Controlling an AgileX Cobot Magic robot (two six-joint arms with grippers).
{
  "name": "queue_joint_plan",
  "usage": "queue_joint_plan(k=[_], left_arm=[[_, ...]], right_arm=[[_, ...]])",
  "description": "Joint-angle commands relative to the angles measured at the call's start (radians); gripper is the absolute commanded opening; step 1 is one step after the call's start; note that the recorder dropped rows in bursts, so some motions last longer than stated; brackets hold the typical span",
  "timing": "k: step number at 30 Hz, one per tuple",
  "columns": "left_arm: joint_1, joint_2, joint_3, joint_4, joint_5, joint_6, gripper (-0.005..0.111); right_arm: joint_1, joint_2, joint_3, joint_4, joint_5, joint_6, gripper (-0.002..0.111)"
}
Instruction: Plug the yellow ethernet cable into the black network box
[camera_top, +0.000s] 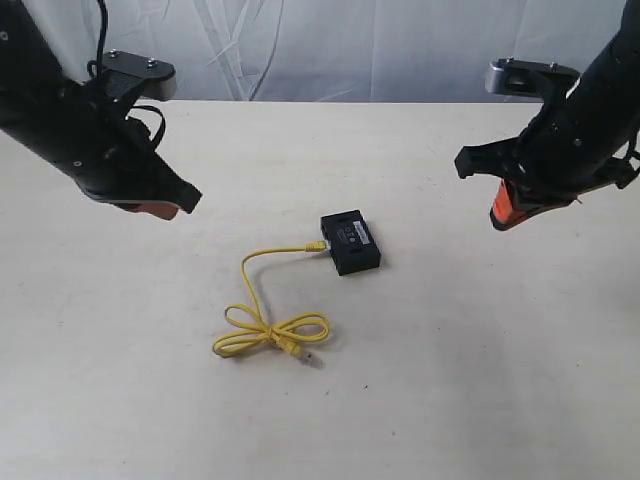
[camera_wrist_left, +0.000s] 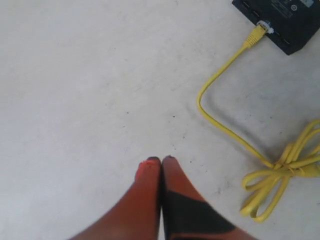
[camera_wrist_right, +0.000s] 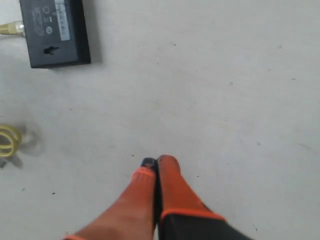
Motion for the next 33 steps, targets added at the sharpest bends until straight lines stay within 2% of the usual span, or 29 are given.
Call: queue_joint_plan(k=[1,6,8,11,14,17,20,25,33], left_arm=[[0.001,-0.084,0.055,0.042,-0.033,-0.039,0.000],[0.007,-0.172,0.104,0.048,-0.070,-0.056,0.000],[0.048,-0.217,0.116,0.024,-0.080,-0.056,0.000],[0.161,-0.271,0.116,0.008,-0.068,-0.056,0.000],[0.243,-0.307,0.116,-0.028,-0.030,-0.056,0.000],[0.306,-0.371,0.147,-0.052,-0.018,-0.056,0.000],[0.318,-0.449,0.194,-0.047,-0.012,-0.056,0.000],[0.318,-0.507,0.201,-0.038,0.039,-0.056,0.000],[0.318,-0.512,0.201,-0.026,0.032,-0.053,0.000]], right_arm=[[-0.007,-0.064,-0.003,-0.006,0.007,0.004,0.000],[-0.007,-0.135,0.006,-0.027,0.012,0.008,0.000],[-0.007,-0.188,0.063,-0.032,-0.014,0.008,0.000],[-0.007,-0.291,0.185,-0.061,-0.078,0.008,0.000],[-0.007,-0.378,0.274,-0.096,-0.110,0.027,0.000],[-0.007,-0.507,0.379,-0.212,-0.150,0.157,0.000],[-0.007,-0.648,0.456,-0.334,-0.159,0.306,0.000],[-0.007,-0.794,0.502,-0.348,-0.176,0.318,0.000],[-0.007,-0.950,0.504,-0.395,-0.237,0.318,0.000]])
